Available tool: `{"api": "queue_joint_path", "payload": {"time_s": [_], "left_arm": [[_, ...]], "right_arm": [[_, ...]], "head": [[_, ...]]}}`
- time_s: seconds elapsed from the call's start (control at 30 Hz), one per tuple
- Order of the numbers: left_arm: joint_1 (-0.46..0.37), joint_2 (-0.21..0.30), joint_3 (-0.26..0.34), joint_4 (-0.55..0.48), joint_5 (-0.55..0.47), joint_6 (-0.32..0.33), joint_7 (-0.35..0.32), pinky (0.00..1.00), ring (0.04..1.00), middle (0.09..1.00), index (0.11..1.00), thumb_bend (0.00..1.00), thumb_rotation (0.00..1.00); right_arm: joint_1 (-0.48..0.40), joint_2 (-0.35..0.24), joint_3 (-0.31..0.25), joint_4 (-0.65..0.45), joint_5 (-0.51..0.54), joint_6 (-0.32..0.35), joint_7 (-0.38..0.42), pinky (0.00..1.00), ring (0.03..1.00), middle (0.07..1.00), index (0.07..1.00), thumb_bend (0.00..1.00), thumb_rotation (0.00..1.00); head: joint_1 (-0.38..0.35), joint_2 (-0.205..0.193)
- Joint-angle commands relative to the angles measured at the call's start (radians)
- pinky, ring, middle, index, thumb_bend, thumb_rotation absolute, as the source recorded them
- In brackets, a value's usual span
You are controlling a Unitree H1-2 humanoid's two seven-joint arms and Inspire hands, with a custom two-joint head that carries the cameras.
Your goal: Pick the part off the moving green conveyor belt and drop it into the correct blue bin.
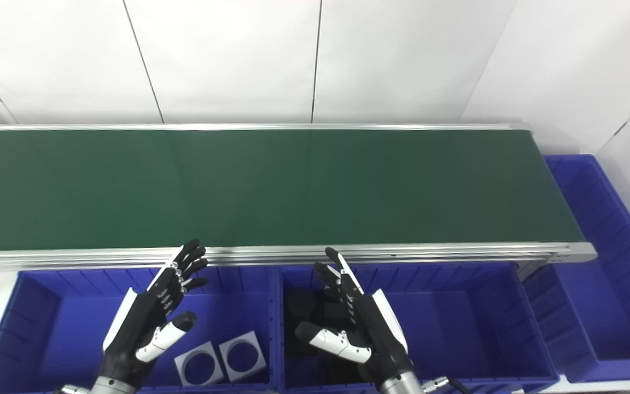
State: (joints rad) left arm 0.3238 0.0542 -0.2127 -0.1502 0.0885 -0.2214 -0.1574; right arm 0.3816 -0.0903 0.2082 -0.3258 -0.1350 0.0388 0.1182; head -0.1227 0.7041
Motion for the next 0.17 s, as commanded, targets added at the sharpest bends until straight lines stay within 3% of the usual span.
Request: {"api": "queue_joint_path", "payload": {"time_s": [0.0, 0.13], "left_arm": [[-0.008, -0.009, -0.002, -0.007, -0.003, -0.061, 0.014, 0.83, 0.907, 0.940, 0.944, 0.81, 0.69], [-0.013, -0.016, -0.001, 0.010, -0.005, -0.075, 0.017, 0.84, 0.900, 0.932, 0.938, 0.82, 0.67]], "right_arm": [[0.003, 0.014, -0.008, -0.013, 0.002, -0.067, -0.021, 0.89, 0.899, 0.900, 0.989, 0.93, 0.55], [0.003, 0.017, -0.011, -0.014, -0.020, -0.049, -0.034, 0.88, 0.889, 0.907, 0.994, 0.90, 0.49]], "head": [[0.005, -0.004], [0.005, -0.006]]}}
